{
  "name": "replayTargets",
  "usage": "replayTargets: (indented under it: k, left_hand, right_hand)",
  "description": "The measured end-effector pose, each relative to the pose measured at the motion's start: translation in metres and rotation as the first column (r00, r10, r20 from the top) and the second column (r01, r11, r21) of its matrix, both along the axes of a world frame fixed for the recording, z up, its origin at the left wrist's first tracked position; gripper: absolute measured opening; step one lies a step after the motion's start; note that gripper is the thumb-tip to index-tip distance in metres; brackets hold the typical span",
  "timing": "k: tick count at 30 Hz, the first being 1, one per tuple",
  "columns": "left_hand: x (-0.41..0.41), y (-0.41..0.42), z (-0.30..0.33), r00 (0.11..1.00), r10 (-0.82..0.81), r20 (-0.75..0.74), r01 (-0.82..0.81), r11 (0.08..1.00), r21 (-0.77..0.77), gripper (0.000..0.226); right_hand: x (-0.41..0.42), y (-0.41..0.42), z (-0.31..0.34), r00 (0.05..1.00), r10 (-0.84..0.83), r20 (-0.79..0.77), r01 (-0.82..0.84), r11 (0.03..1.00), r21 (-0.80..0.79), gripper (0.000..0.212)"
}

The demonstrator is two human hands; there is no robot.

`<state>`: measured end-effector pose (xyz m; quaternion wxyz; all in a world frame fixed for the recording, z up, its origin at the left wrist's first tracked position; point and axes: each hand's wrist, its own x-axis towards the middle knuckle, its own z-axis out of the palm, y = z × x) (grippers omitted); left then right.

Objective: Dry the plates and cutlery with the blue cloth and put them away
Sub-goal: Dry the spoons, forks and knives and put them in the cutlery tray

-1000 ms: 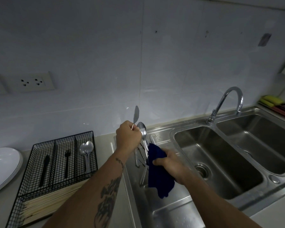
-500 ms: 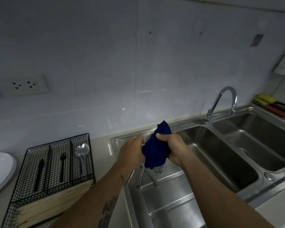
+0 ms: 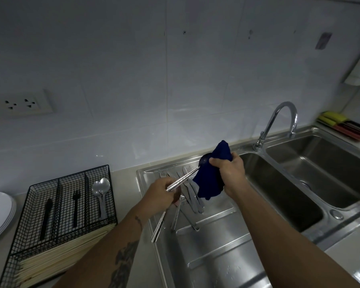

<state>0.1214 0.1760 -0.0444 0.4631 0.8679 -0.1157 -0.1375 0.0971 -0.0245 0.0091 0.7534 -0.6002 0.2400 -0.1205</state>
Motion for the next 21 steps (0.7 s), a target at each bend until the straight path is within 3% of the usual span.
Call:
replayTargets:
  k: [3, 12, 17, 21]
  left_hand:
    - [0.001, 0.003, -0.001, 0.991, 0.067, -0.117, -0.082, 0.989, -0.126, 0.026]
    - [0.011, 0.003, 0.015, 0.963, 0.168, -0.212, -0.198, 0.971, -0.130, 0.026]
    - [0.009, -0.024, 0.029, 0.977, -0.001, -0.211, -0.038, 0.984, -0.177, 0.017]
    - [0.003, -0.041, 0.034, 0.981, 0.022, -0.194, -0.059, 0.981, -0.186, 0.022]
  right_hand:
    - [-0.002, -0.005, -0.002, 0.999, 0.042, -0.021, -0.043, 0.996, -0.081, 0.040]
    - [-0.007, -0.015, -0.013, 0.999, 0.016, -0.043, -0.028, 0.960, -0.280, 0.041]
    - [-0.006, -0.011, -0.021, 0.994, 0.062, -0.089, -0.086, 0.947, -0.308, 0.042]
    - [-0.007, -0.008, -0.021, 0.994, 0.051, -0.102, -0.073, 0.970, -0.230, 0.039]
